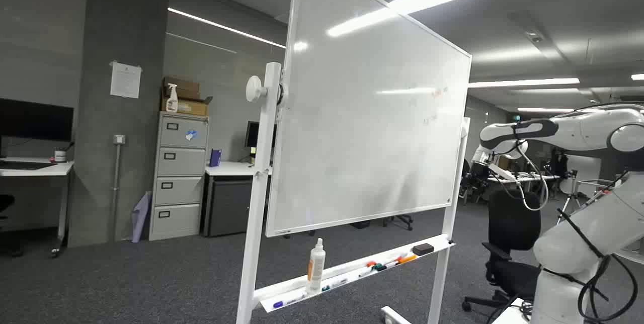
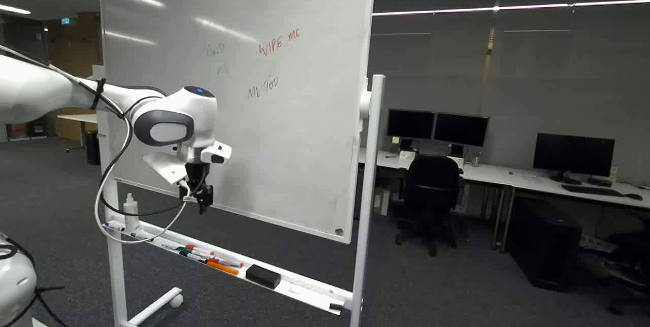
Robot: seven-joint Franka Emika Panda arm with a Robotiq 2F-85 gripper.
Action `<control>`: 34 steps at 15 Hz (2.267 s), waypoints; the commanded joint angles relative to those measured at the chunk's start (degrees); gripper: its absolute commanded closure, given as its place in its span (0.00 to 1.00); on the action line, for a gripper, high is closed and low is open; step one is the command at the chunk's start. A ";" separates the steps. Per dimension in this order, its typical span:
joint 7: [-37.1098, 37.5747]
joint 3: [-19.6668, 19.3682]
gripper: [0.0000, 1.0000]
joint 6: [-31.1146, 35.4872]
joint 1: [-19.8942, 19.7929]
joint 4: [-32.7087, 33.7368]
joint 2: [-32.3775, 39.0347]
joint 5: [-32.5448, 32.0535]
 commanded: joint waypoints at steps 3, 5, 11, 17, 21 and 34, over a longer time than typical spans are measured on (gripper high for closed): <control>2.15 2.33 0.00 3.90 -3.29 -0.90 2.19 0.44; 5.74 2.57 0.00 10.57 -5.27 -3.09 4.18 0.63; 14.88 2.60 0.00 34.96 -7.51 -9.80 12.49 6.46; 24.05 3.26 0.00 49.21 -6.15 -10.41 24.05 18.35; 28.69 3.50 0.00 56.20 -4.09 -9.35 30.88 27.12; 26.05 7.48 0.00 65.76 -0.68 -3.53 40.42 48.19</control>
